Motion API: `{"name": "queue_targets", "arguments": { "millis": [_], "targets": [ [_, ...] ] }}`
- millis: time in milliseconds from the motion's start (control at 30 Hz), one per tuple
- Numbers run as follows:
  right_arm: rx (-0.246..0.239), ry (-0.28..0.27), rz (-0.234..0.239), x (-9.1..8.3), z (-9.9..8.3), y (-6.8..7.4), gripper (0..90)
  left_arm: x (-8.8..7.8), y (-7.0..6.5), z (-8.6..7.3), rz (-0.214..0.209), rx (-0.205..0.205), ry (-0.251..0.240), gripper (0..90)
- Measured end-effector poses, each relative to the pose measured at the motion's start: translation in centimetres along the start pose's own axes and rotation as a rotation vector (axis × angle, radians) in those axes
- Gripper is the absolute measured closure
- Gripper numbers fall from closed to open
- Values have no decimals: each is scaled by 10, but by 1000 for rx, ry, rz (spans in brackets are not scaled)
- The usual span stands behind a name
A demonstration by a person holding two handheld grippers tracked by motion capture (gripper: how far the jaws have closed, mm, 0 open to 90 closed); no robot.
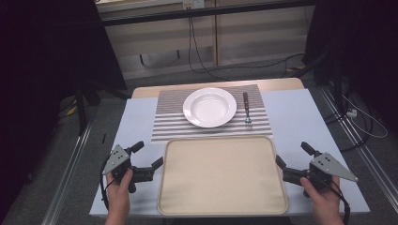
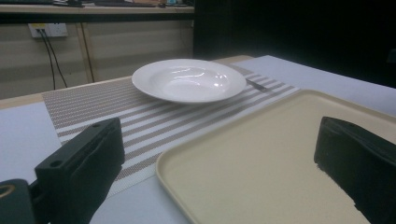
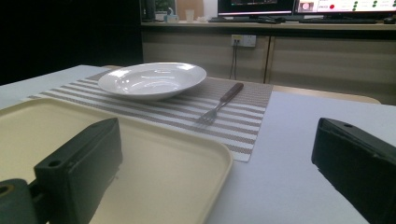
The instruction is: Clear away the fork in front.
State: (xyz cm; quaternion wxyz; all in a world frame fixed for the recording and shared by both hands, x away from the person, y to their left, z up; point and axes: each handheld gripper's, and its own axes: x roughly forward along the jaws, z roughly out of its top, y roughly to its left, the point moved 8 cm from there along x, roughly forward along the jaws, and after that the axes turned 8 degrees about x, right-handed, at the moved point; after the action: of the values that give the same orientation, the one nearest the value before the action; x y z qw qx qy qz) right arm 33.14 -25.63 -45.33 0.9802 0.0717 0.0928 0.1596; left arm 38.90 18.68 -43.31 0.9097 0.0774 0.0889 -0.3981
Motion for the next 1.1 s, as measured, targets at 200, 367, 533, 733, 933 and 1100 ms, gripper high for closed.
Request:
{"name": "queue_targets", "arguments": {
  "millis": [200, 367, 533, 733, 933, 1100],
  "targets": [
    [-7, 4, 2, 2, 2, 1, 11, 0, 1, 0, 1, -1, -5, 19],
    [-33, 15, 3, 6, 8, 1, 12, 0, 2, 0, 3, -3, -2, 19],
    [-96, 48, -13, 18, 12, -2, 18, -1, 1, -1, 3, 16, 5, 21],
    [-76, 93, -18, 25, 12, -4, 18, -2, 0, -1, 0, 21, 2, 21],
    [-55, 117, -44, 32, 13, -15, 17, -2, -2, 0, -3, 26, 1, 20],
    [-39, 121, -67, 48, 18, -23, 20, -1, -2, 0, 0, 24, -3, 21]
  ]
}}
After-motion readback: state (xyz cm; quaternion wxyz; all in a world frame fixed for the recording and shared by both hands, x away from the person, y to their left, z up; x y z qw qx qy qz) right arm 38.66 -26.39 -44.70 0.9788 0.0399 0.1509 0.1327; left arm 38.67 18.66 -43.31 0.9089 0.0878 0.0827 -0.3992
